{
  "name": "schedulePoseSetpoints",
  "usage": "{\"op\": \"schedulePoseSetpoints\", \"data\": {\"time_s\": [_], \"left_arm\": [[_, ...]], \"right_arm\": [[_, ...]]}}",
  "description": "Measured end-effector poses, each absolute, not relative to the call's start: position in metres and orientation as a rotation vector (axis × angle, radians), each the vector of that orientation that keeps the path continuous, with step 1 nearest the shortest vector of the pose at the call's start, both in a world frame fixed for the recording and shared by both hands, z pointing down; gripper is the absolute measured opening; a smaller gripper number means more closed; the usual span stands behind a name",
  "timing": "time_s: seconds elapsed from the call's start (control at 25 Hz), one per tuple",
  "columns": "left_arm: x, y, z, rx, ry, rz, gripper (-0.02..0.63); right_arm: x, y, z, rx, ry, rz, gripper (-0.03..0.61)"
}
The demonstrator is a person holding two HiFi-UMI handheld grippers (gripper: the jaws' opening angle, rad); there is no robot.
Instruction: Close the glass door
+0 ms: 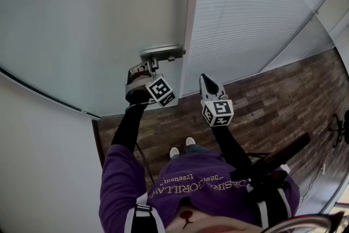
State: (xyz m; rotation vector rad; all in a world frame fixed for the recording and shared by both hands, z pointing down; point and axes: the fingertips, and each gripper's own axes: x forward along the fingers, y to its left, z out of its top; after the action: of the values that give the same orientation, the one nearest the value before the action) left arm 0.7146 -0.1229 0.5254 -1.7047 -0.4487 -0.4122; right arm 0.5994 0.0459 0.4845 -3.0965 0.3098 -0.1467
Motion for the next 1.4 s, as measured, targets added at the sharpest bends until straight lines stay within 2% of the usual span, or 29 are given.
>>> {"op": "schedulePoseSetpoints", "data": {"time_s": [0.8, 1.4], "left_arm": [[0.747, -0.122, 0.532, -1.738, -0.358, -0.478, 0.094], [0.764, -0.121, 0.528, -1.752, -0.361, -0.463, 0.094]], "right_arm": [[0.645, 0.068, 0.498, -3.053, 0.516, -0.159, -0.009], [0.664, 0.054, 0.483, -3.076, 0.441, -0.120, -0.009]]}}
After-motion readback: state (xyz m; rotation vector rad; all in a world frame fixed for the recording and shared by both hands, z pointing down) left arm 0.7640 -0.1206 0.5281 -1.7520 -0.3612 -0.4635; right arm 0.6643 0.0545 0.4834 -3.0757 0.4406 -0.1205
